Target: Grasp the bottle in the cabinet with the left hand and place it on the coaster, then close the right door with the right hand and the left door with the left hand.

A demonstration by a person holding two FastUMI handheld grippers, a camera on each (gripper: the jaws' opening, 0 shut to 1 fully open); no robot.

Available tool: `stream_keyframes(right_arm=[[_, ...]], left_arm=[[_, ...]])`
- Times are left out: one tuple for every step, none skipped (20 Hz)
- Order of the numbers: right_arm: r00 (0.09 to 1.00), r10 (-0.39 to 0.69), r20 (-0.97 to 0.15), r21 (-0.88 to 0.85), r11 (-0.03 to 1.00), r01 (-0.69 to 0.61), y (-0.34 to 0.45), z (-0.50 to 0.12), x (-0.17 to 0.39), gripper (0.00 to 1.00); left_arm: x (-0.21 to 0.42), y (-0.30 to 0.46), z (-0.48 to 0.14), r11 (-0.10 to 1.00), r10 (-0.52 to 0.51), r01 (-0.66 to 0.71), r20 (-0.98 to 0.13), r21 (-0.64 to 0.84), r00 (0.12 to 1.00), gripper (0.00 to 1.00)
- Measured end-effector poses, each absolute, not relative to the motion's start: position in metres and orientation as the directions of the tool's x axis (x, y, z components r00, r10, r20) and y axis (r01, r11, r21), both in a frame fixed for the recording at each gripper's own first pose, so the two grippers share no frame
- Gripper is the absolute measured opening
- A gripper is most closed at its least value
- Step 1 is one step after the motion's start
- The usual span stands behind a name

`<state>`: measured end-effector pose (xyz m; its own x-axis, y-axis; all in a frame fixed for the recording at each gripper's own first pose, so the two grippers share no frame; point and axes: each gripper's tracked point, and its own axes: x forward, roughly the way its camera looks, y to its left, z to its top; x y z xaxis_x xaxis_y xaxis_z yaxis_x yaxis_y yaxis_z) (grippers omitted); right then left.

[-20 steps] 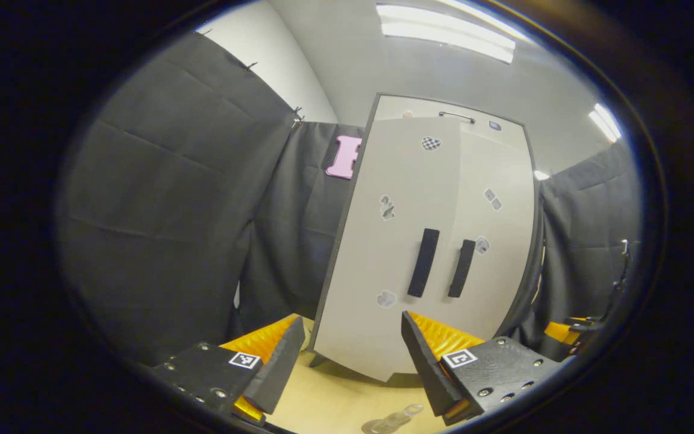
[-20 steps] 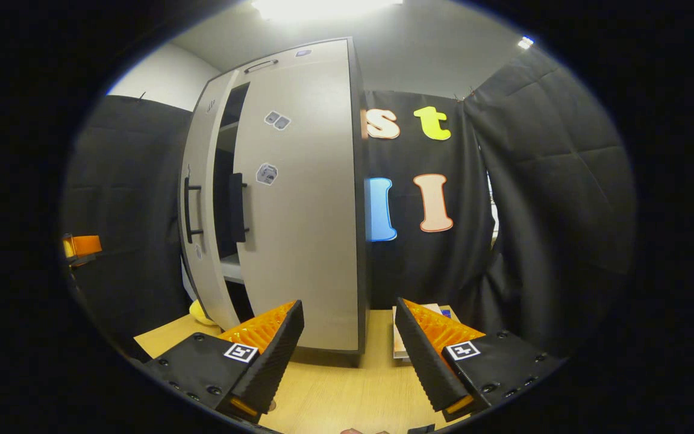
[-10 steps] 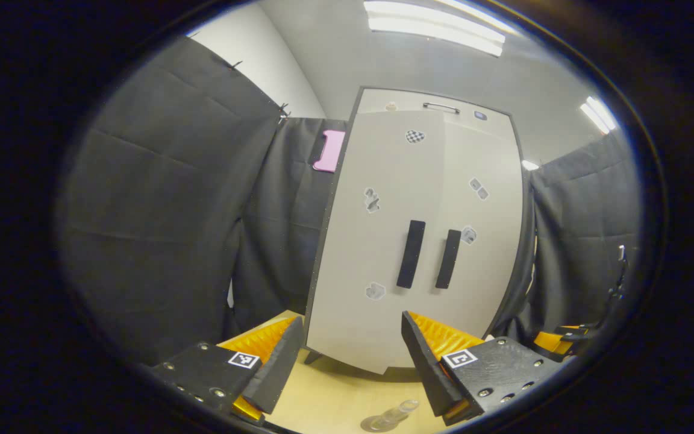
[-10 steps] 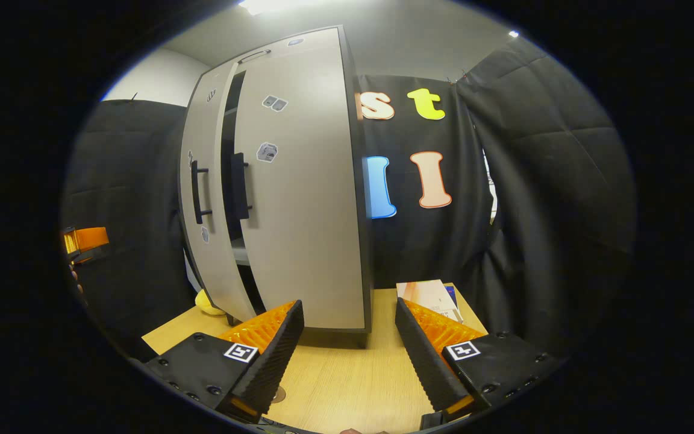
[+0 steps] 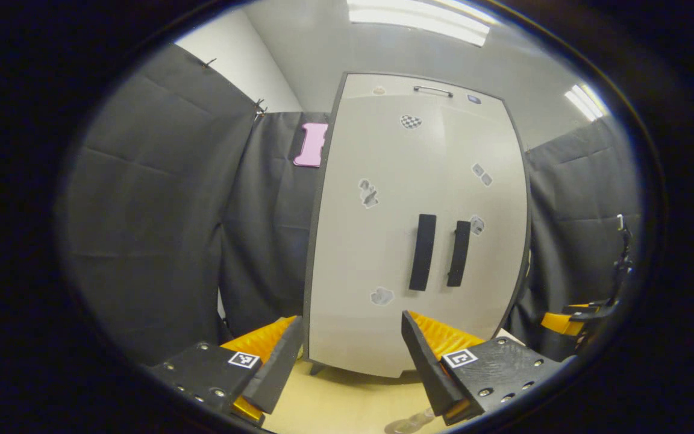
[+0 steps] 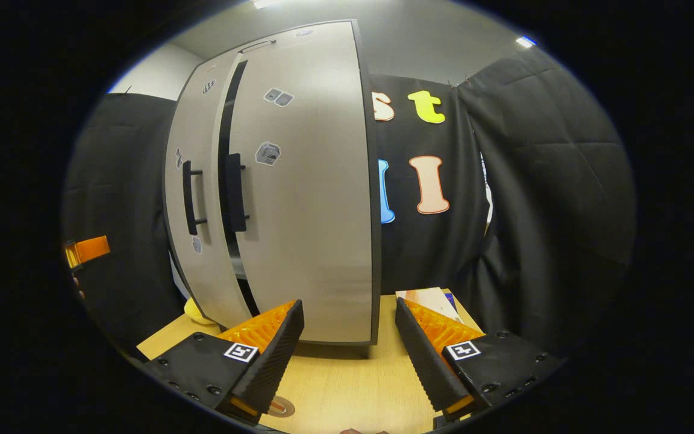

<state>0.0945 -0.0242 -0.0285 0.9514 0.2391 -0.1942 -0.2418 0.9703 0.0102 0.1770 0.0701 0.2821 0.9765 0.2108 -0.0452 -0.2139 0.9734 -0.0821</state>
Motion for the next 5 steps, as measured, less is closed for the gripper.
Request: stream_keyframes(right_arm=[[0.953,0.236,-0.19,0.01,0.971,-0.238,-0.016,-0.025,0.098,0.98],[0.955,0.231,-0.185,0.008,0.972,-0.234,-0.009,-0.02,0.101,0.98],[0.958,0.229,-0.174,0.004,0.973,-0.232,-0.003,-0.016,0.102,0.98],[0.961,0.224,-0.161,-0.004,0.974,-0.227,0.002,-0.01,0.103,0.98],[0.965,0.21,-0.156,-0.016,0.976,-0.215,0.004,-0.009,0.103,0.98]], left_arm=[[0.181,0.08,0.282,0.974,0.208,-0.211,-0.039,-0.083,0.977,0.99],[0.185,0.089,0.281,0.974,0.209,-0.211,-0.036,-0.086,0.977,0.97],[0.189,0.098,0.279,0.974,0.208,-0.21,-0.029,-0.087,0.978,0.95],[0.193,0.107,0.278,0.974,0.209,-0.21,-0.021,-0.086,0.978,0.94],[0.197,0.115,0.275,0.973,0.212,-0.213,-0.022,-0.086,0.977,0.94]])
